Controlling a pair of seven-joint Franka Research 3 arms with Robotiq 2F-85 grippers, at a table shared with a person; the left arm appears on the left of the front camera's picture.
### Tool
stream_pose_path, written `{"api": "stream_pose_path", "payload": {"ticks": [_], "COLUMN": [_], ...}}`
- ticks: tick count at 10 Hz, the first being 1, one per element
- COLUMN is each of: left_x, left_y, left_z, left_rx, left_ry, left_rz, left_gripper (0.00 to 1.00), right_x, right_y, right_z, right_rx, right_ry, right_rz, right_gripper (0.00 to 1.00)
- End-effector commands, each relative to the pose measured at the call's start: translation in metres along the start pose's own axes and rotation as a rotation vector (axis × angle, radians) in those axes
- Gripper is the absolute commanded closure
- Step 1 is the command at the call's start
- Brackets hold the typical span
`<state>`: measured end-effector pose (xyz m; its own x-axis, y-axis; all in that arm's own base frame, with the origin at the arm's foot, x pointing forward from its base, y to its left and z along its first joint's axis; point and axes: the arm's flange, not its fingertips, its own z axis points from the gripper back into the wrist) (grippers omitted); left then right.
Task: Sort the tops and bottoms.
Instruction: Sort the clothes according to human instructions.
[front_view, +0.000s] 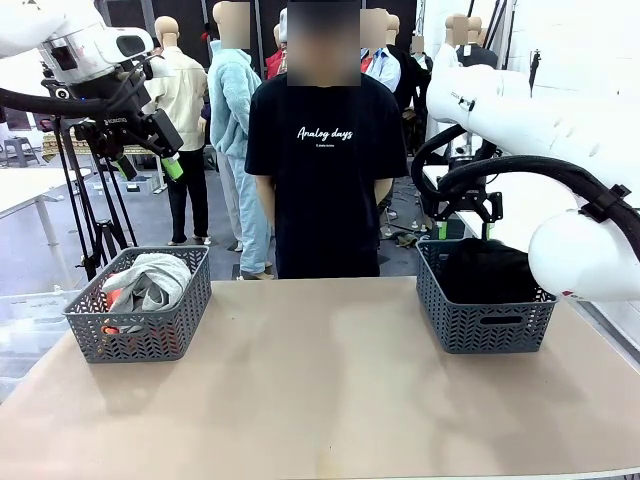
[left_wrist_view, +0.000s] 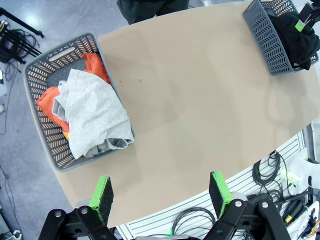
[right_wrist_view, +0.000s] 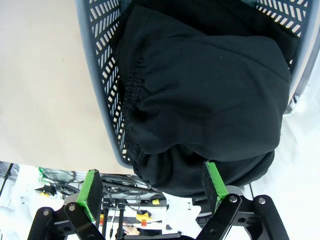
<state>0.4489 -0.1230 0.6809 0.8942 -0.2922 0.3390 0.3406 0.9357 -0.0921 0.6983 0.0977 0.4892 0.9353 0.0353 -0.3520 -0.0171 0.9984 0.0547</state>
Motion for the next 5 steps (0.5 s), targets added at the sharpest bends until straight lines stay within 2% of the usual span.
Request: {"api": "stream_pose_path", "payload": {"ticks": [1,5], "left_x": [-0.0035,-0.0035], "left_y": [0.0014,0.0014], "left_z": [0.0009,0.0009], "left_rx": [-0.002,-0.002], "left_ry": [-0.001,-0.001], "left_rz": [-0.009,-0.009], "left_gripper": [0.0,0.0], "right_x": [0.0004,0.0004], "right_y": [0.0016,0.0016], "right_z": [0.001,0.001], "right_rx": [-0.015,-0.015], "right_ry": [-0.012,-0.012], "right_rz": [0.006,0.006], "right_gripper": [0.0,0.0]}}
